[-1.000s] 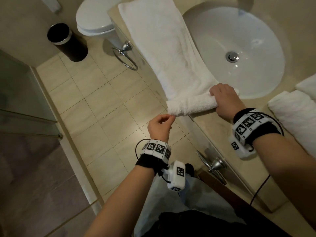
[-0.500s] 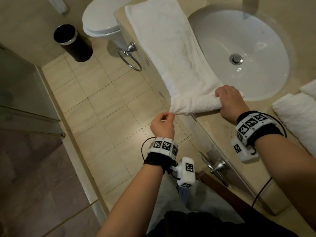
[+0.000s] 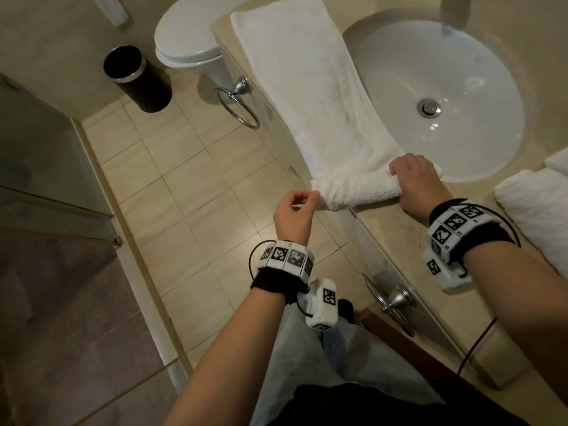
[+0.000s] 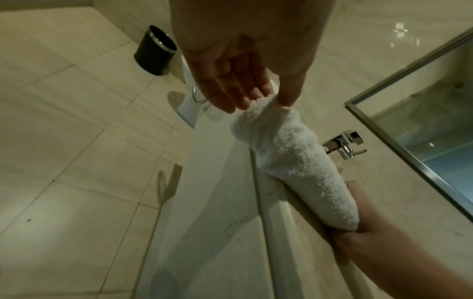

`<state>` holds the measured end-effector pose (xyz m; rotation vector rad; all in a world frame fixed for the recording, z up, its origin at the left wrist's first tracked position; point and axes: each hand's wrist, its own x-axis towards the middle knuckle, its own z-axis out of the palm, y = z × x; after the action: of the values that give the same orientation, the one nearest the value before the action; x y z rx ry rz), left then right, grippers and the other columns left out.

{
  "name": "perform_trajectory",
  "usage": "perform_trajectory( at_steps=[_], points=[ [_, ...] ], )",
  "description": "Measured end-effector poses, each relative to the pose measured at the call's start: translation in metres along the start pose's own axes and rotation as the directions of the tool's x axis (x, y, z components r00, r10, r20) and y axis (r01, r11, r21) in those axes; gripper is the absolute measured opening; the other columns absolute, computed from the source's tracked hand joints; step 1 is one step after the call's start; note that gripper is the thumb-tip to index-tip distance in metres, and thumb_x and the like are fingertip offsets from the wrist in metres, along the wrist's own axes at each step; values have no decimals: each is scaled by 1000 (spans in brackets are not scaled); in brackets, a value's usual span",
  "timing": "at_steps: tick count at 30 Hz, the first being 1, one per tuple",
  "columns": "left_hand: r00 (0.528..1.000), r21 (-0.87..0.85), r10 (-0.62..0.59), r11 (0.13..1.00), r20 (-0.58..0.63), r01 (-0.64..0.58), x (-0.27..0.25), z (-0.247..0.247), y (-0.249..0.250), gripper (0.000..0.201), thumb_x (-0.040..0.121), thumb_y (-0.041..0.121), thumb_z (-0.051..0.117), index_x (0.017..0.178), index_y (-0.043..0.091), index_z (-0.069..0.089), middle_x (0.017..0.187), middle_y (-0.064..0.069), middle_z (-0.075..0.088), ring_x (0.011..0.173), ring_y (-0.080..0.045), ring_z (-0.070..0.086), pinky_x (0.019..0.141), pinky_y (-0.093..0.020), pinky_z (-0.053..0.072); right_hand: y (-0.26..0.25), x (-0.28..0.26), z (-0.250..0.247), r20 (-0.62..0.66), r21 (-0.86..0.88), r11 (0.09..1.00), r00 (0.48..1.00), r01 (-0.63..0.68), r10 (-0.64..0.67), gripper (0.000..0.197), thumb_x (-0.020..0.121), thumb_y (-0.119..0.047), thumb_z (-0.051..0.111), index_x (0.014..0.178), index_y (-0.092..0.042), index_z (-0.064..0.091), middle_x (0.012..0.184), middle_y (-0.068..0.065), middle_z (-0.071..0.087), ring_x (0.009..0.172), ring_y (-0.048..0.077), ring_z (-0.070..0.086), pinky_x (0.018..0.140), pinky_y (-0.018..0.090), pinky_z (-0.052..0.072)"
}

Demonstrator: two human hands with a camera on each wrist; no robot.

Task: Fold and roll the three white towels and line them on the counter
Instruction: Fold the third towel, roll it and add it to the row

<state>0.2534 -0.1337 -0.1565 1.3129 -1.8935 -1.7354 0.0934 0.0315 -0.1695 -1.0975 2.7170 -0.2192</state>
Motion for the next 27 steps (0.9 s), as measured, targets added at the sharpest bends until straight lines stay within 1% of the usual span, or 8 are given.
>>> perform_trajectory(
  at_steps=[3, 6, 8, 11, 16, 19, 23, 27],
  points=[
    [1000, 112, 19, 994, -1, -19, 10, 4, 5, 14, 81, 22, 66, 70, 15, 62, 64, 5, 58, 59, -9, 51, 58, -24, 46, 0, 0, 0, -2, -3, 1000, 1000, -2, 2, 47, 58, 20, 53, 101, 3, 53, 103, 23, 50, 95, 39, 45, 84, 41, 32],
    [999, 132, 19, 991, -39, -14, 15, 3, 5, 17, 84, 18, 62, 68, 12, 61, 65, -2, 61, 63, -21, 58, 64, -32, 56, 2, 0, 1, -11, 3, 1000, 1000, 3, -3, 47, 57, 20, 54, 101, 4, 53, 102, 24, 50, 94, 40, 45, 84, 42, 34],
    [994, 19, -81, 996, -74, 83, 14, 3, 3, 22, 85, 9, 57, 63, 12, 58, 66, -7, 60, 62, -21, 58, 67, -38, 58, 1, 0, 3, -25, 3, 1000, 1000, 15, -15, 47, 56, 20, 56, 100, 5, 54, 100, 25, 51, 92, 41, 47, 82, 44, 36],
    [971, -102, -237, 967, -20, 234, 9, 5, 1, 23, 83, -1, 45, 64, 7, 54, 66, -6, 54, 60, -18, 50, 56, -31, 50, 0, 0, 5, -45, 7, 1000, 999, 24, -24, 48, 51, 21, 57, 96, 4, 55, 96, 25, 52, 88, 41, 49, 79, 44, 38],
    [987, 153, -121, 983, 109, 103, 25, 5, 20, 36, 87, 35, 56, 61, 16, 40, 60, 3, 38, 55, -13, 35, 54, -26, 34, 3, -2, 7, -84, -8, 998, 995, 59, -60, 51, 44, 22, 58, 92, 4, 55, 89, 24, 53, 81, 41, 50, 74, 45, 41],
    [976, 268, -193, 950, 106, 159, 37, 10, 29, 35, 85, 30, 59, 59, 17, 39, 57, 1, 35, 52, -15, 34, 51, -23, 31, 3, -2, 7, -86, -6, 998, 995, 54, -55, 51, 44, 22, 59, 92, 4, 56, 90, 25, 53, 81, 42, 51, 75, 45, 42],
    [898, -147, -432, 886, 82, 439, 34, 12, 29, 24, 90, 12, 54, 67, 10, 48, 58, -4, 45, 43, -15, 50, 60, -32, 53, 7, -2, 9, -83, 16, 997, 994, 74, -72, 52, 44, 23, 60, 92, 4, 57, 89, 24, 54, 80, 42, 52, 74, 45, 43],
    [783, -480, -613, 659, 104, 579, 17, 13, 22, 22, 92, 10, 53, 70, 5, 49, 57, -3, 40, 29, -9, 44, 40, -20, 50, 6, 0, 2, -43, 44, 995, 995, 90, -88, 48, 51, 22, 58, 95, 2, 57, 93, 21, 54, 86, 39, 50, 78, 42, 39]
  ],
)
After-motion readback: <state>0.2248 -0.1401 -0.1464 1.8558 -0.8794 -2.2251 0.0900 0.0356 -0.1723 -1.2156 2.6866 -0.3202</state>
